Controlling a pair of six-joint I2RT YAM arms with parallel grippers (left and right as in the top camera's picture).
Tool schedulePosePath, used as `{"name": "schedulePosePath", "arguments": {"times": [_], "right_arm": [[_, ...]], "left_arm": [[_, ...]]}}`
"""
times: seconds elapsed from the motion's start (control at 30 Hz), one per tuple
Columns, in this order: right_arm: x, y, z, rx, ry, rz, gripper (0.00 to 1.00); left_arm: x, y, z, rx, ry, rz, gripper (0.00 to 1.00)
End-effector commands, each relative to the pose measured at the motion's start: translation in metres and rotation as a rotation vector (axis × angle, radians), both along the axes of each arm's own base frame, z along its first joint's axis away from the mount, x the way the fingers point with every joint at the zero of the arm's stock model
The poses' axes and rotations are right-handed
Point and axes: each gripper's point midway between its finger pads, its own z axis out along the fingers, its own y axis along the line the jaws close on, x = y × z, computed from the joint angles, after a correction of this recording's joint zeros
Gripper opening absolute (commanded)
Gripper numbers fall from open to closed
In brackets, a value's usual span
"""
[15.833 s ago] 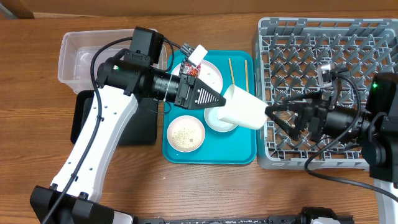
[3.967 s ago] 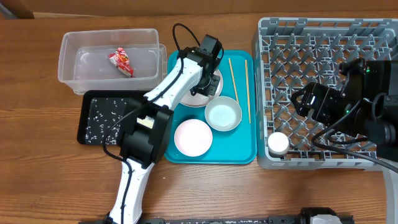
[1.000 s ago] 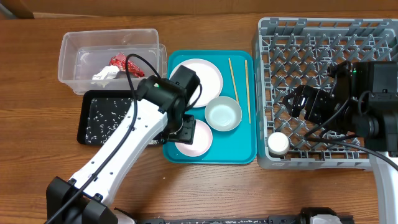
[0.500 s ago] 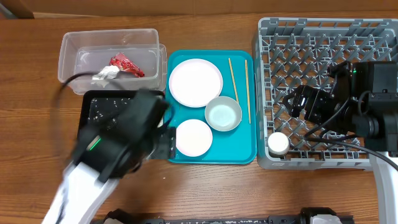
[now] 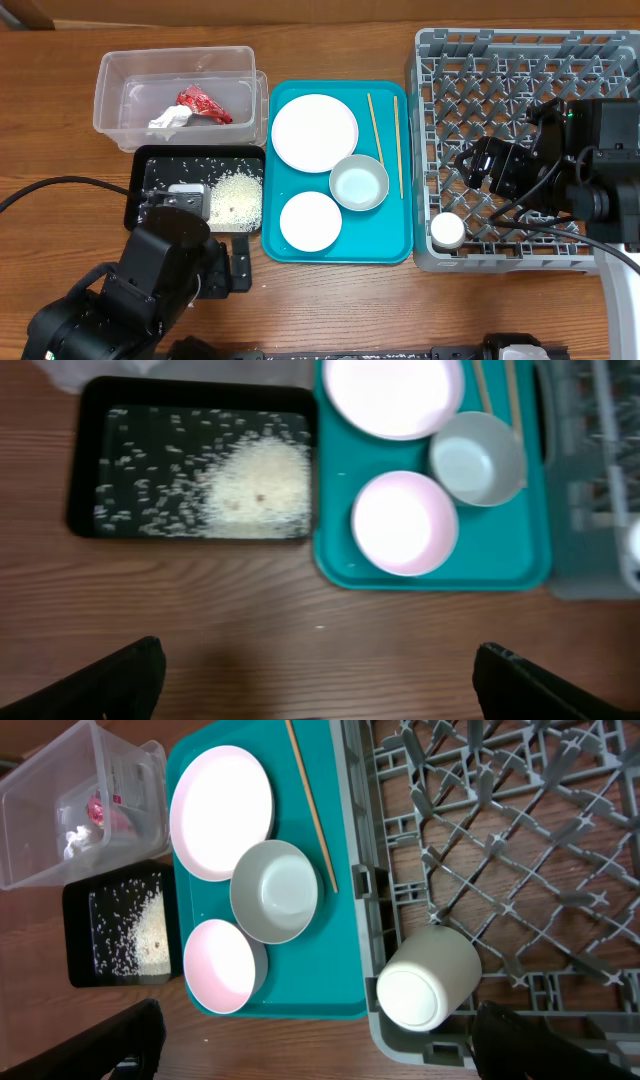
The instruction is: Sort waste into correct bins and load items into the dishwasher
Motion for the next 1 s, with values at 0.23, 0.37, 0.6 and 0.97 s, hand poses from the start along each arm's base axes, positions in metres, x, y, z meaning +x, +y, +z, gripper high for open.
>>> {"name": "schedulePosePath", "arguments": {"times": [0.23, 0.37, 0.6, 0.97], "right_arm": [[0.000, 0.000, 0.001, -0.005, -0.011, 0.000, 1.00], [0.000, 0.000, 0.001, -0.005, -0.011, 0.000, 1.00], [0.000, 0.000, 0.001, -0.005, -0.011, 0.000, 1.00], [0.000, 0.000, 0.001, -0.005, -0.011, 0.000, 1.00]], "left_arm": [[0.002, 0.027, 0.004, 0.090, -0.057, 0.092, 1.00], [0.016, 0.044, 0.013, 0.068, -0.186, 0.177, 1.00], [0.050, 0.033, 0.024, 0.047, -0.606, -0.023, 1.00], [0.056, 0.035, -0.025, 0.032, -0.918, -0.046, 1.00]]}}
